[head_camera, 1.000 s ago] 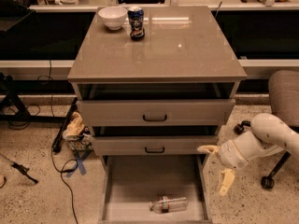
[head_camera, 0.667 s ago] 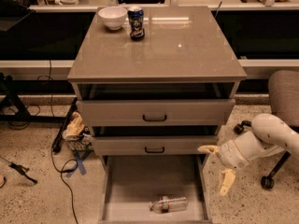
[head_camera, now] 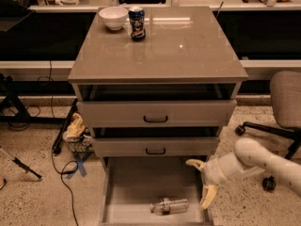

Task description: Pick water bottle from bottom drawer and place on counter

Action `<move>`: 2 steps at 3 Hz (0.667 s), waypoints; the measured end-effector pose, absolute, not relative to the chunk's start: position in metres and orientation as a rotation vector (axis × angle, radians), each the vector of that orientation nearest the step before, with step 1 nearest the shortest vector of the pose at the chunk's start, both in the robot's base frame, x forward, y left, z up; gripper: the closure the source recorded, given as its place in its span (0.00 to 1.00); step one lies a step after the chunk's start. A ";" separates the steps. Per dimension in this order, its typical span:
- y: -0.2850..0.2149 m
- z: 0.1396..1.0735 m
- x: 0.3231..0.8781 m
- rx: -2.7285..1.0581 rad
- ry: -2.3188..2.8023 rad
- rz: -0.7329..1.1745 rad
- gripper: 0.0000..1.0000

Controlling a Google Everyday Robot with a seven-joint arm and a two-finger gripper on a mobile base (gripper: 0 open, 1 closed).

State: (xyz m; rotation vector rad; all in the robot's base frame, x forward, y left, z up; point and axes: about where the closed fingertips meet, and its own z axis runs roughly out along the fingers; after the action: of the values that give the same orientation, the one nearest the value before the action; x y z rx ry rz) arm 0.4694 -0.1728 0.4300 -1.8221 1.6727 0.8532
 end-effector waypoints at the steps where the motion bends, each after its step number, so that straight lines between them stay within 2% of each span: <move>1: -0.149 0.381 0.468 -1.770 1.673 0.873 0.00; 2: -0.146 0.376 0.468 -1.773 1.667 0.865 0.00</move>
Offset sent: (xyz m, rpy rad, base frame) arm 0.0007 0.0191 -0.0371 0.0277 0.0010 -0.0202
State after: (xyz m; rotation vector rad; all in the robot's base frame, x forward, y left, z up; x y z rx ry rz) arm 0.4677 -0.1459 0.3761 -1.7731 1.6674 0.8649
